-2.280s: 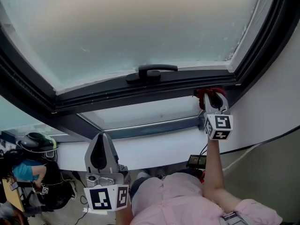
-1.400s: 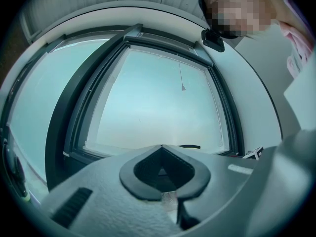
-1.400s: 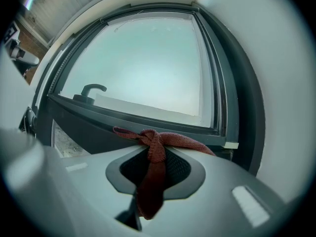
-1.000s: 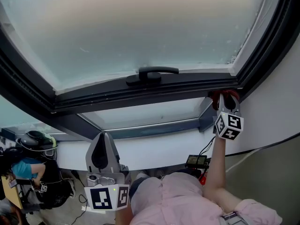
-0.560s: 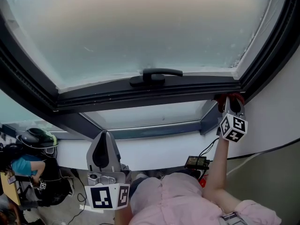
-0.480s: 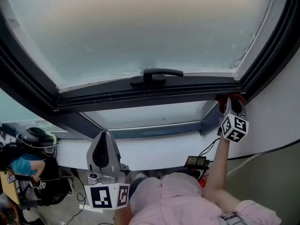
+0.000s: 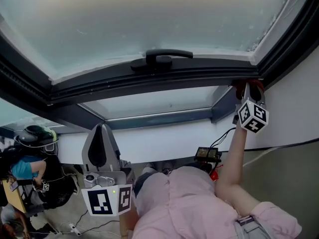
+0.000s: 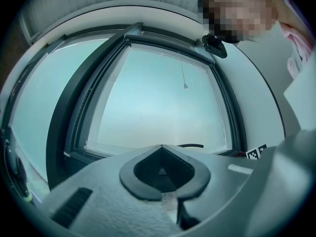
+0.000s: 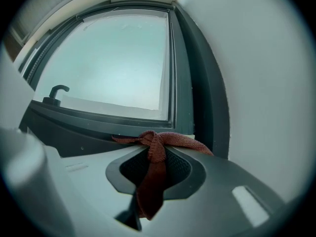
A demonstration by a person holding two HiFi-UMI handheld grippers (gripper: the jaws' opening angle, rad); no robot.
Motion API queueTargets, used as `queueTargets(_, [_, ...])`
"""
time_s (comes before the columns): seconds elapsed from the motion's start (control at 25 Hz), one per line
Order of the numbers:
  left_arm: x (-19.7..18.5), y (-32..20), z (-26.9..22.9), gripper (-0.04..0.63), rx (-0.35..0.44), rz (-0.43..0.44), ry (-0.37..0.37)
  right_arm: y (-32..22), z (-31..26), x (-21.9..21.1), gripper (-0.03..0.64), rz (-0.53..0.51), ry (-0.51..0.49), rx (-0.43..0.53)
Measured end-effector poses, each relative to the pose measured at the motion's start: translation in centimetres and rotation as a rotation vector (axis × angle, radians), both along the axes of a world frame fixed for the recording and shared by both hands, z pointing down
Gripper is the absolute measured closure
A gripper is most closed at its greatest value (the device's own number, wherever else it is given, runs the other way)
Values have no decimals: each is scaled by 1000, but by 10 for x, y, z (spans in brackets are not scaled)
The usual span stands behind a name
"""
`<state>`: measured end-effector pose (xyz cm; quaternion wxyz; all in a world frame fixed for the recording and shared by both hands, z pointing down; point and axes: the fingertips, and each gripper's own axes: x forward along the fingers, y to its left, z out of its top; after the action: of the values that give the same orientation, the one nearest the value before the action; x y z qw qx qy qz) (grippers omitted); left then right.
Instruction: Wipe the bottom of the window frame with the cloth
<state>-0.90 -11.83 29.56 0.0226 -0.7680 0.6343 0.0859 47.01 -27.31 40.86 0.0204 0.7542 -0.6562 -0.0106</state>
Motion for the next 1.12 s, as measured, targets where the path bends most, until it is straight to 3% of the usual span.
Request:
queueTargets(0.56, [-6, 15, 16, 601, -41, 36, 17, 17, -5, -6, 538, -26, 20, -36])
queueTargets(0.92, [-9, 28, 31, 601, -84, 145, 22, 120, -67, -100, 538, -272, -51, 92])
queueTargets(1.12, [-19, 52, 31, 601, -82, 233, 18, 188, -80, -142, 538, -279, -58, 108])
